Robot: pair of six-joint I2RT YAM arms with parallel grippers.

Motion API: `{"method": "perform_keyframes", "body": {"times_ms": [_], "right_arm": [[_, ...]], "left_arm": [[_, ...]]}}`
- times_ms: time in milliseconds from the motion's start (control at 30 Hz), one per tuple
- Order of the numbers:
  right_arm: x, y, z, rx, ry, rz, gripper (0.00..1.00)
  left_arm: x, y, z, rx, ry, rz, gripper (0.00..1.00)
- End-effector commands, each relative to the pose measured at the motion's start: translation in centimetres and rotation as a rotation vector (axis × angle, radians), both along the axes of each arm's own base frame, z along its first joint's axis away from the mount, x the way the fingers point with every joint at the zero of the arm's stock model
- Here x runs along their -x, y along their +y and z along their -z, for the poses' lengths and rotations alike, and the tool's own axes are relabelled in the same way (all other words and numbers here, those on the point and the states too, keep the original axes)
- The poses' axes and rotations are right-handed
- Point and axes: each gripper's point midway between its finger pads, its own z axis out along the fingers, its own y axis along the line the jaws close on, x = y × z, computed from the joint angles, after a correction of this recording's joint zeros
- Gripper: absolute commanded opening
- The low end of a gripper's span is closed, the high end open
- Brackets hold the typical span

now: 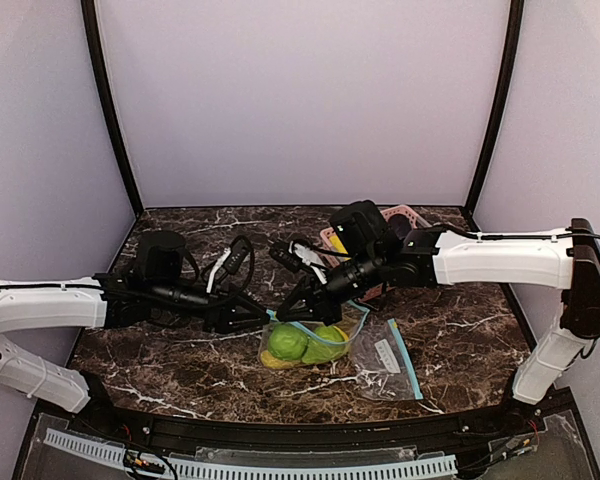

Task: Place the food in the zip-top bag and seal the zipper
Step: Zip the zipper on the zipper food storage bag.

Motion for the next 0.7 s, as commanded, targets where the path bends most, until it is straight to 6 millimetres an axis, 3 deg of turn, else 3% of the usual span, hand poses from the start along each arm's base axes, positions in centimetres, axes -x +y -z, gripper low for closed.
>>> {"method": "perform_keyframes", "body": {"times_ms": [0,167,267,667], "right_arm": [[-0.2,0.2,-0.8,-0.032,-0.008,-0.005,0.00],[-0.2,0.3,-0.7,-0.032,-0.004,-0.008,0.00],[-0.1,0.2,-0.7,-0.030,-0.006,-0.007,0.00],[-0.2,-1.6,0.4,0.044,-0.022,0.032,0.00]], "left_arm": [[0.3,-1.0,-1.3,0.040,-0.012,0.040,0.29],[0.2,-1.2,-1.6,0.062,-0.016,0.044,0.19],[0.2,-1.3,-1.6,0.072,-0.014,0.044,0.02],[-1.1,0.0,-0.8,0.044,-0.060,-0.087,0.01]]}}
